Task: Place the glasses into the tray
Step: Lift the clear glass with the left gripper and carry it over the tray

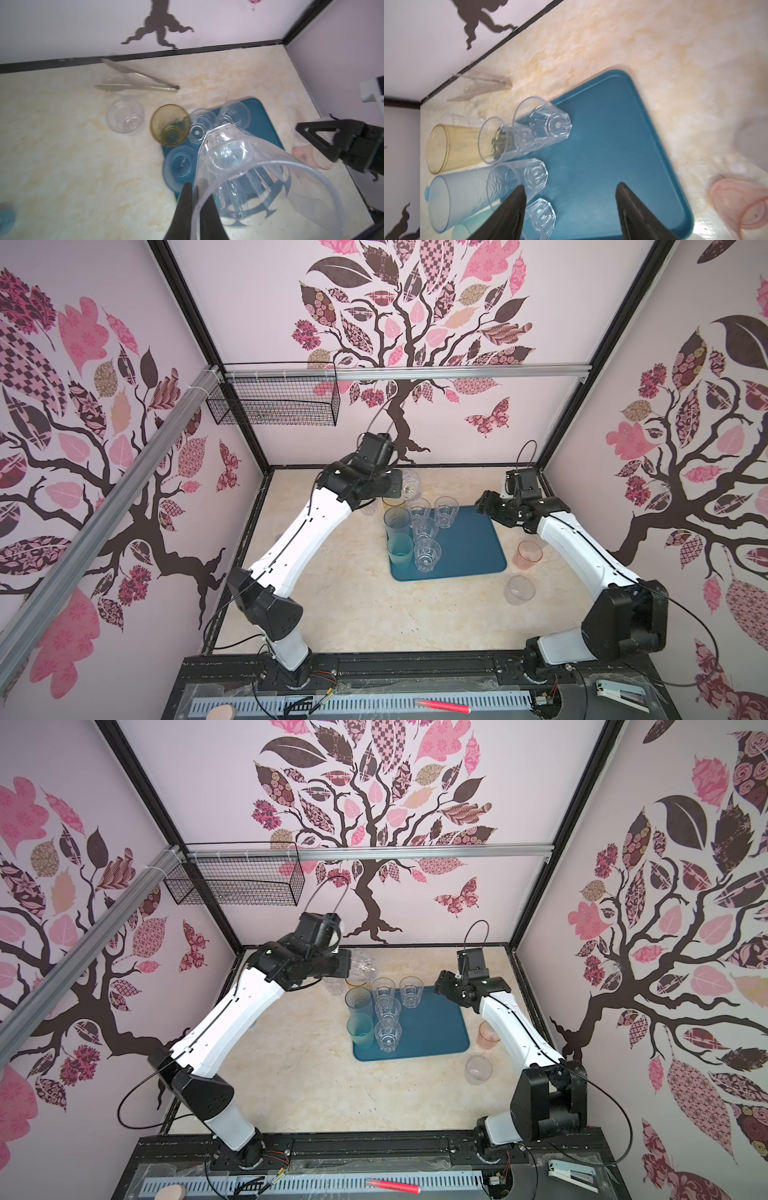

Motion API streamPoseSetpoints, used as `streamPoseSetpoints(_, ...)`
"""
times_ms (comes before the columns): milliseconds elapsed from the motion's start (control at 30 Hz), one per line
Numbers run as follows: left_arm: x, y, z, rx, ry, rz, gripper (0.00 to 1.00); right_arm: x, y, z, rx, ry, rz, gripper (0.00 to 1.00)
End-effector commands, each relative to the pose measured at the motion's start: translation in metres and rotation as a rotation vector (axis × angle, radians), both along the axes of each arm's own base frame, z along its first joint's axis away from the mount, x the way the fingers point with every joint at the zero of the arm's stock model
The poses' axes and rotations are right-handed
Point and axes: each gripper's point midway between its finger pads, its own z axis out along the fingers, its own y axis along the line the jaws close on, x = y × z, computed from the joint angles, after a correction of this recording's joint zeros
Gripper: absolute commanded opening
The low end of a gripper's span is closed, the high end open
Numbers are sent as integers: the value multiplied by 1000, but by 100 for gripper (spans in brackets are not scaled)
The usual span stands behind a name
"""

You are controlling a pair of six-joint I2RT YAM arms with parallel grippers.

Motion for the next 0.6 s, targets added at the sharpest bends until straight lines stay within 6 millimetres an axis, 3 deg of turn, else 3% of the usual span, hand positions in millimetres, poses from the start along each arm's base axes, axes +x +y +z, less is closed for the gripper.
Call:
streamPoseSetpoints(0, -14, -56, -7, -42, 44, -120, 0, -6, -17, 16, 27, -42, -85, 71)
streamPoseSetpoints(100, -20, -90, -32, -15, 78, -183, 0, -13, -33, 16, 9, -48, -148, 71)
streamPoseSetpoints(267, -16, -123, -80, 62, 132, -220, 0, -19, -44, 13, 18, -61, -219, 72)
streamPoseSetpoints(567, 6, -131, -140, 181, 146, -196, 0, -18, -41, 7, 40, -53, -204, 72)
